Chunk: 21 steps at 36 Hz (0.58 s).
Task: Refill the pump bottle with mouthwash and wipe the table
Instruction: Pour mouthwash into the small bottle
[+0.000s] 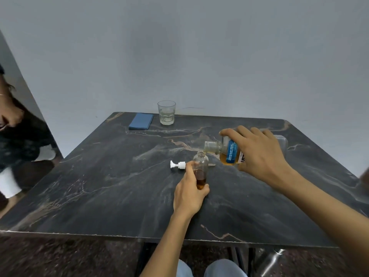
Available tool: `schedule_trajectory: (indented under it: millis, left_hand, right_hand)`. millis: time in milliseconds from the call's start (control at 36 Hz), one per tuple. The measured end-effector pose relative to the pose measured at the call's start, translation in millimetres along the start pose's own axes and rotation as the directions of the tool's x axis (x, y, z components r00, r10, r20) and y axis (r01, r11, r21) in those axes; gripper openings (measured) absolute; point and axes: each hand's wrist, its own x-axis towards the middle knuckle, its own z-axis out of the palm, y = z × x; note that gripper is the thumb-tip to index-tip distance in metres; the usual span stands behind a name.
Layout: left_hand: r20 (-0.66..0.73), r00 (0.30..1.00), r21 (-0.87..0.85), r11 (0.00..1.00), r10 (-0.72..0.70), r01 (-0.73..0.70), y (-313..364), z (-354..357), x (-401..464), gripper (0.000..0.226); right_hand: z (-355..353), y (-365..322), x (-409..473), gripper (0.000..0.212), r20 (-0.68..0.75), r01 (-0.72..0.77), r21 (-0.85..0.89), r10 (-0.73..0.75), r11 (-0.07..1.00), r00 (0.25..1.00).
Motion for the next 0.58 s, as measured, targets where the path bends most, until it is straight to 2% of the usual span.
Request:
schedule_trajectory:
  millis: [583]
  left_hand:
    - [0.015, 1.000, -0.002, 1.000, -0.020, 0.020, -0.8, 0.3, 1.4, 0.073]
  right_hand:
    - [-0.5, -1.0, 0.1, 0.088, -0.006, 0.000, 0.005, 0.000, 1.000, 1.000]
